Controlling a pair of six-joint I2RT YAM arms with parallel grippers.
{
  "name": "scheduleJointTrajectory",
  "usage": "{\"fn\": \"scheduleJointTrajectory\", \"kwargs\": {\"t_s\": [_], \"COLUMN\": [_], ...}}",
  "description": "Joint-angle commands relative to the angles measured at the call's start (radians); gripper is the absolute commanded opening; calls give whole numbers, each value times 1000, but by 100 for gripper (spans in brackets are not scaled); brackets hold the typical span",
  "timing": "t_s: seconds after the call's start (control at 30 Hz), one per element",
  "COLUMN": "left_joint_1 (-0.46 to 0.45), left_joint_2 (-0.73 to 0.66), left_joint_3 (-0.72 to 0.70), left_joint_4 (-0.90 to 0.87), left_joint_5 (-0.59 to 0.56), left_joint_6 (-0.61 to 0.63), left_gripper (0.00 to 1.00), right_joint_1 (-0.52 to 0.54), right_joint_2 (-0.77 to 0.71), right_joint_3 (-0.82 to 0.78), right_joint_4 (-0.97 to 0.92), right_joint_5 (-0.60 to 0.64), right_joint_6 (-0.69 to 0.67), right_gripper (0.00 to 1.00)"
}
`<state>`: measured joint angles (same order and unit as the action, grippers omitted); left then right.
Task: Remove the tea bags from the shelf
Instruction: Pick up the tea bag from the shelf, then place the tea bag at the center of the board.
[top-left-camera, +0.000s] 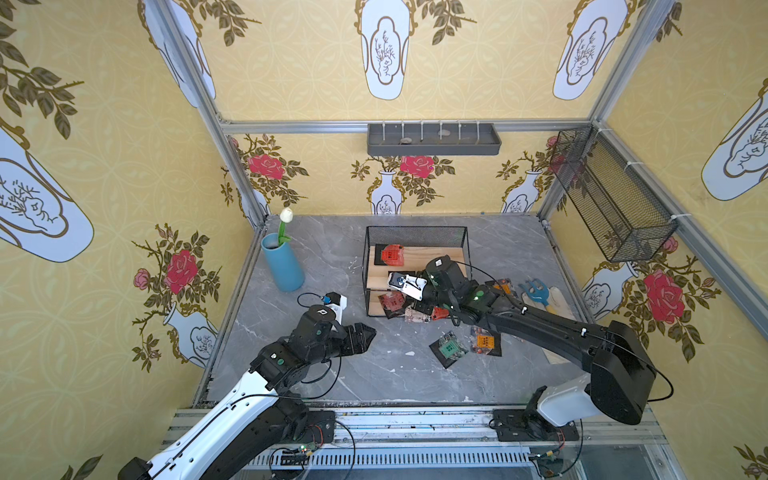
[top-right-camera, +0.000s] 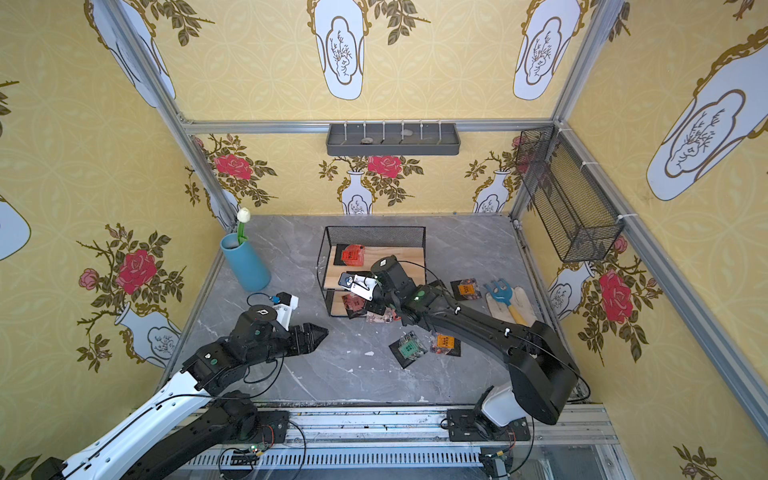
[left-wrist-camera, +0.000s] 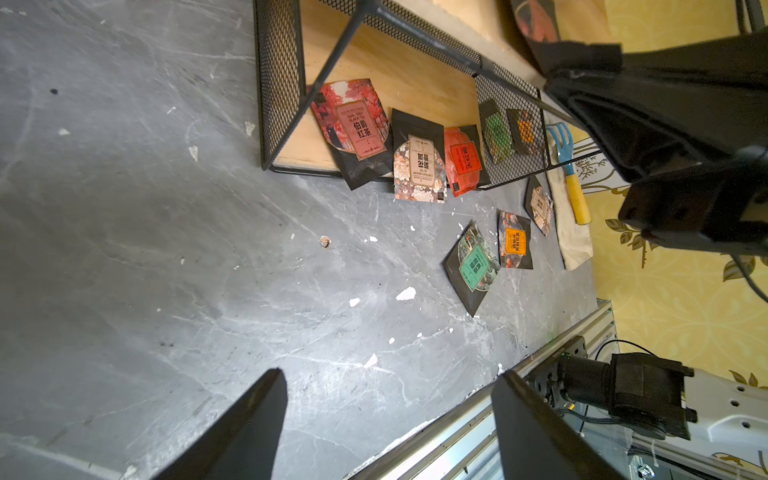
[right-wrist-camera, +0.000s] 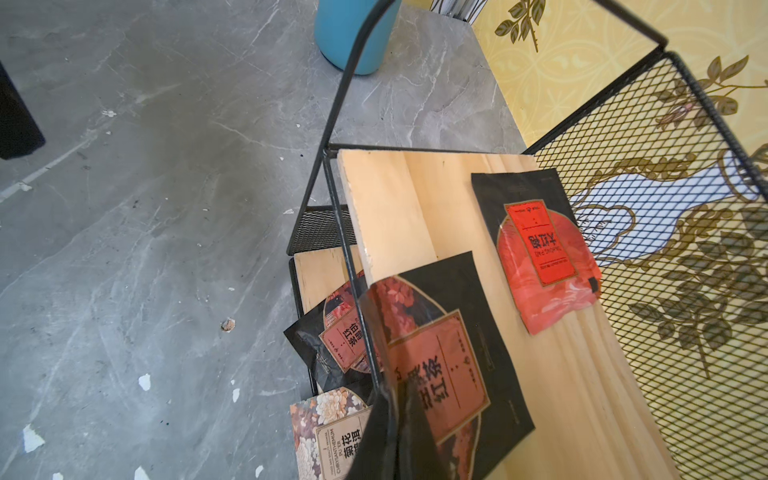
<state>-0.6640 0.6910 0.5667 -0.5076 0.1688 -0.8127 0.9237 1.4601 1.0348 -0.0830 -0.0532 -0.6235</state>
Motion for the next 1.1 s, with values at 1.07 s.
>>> {"fn": "scheduleJointTrajectory", "kwargs": {"t_s": [1.07], "left_joint_1": [1], "left_joint_2": [-64], "left_joint_3": [0], "left_joint_4": [-66], "left_joint_5": [-24], "left_joint_6": [-16], "left_gripper": [87], "right_joint_1": [460], "right_joint_2": [-295], "right_joint_3": [-176], "right_joint_4": [-125], "right_joint_5": [501], "right_joint_6": [155], "right_gripper": [3]}}
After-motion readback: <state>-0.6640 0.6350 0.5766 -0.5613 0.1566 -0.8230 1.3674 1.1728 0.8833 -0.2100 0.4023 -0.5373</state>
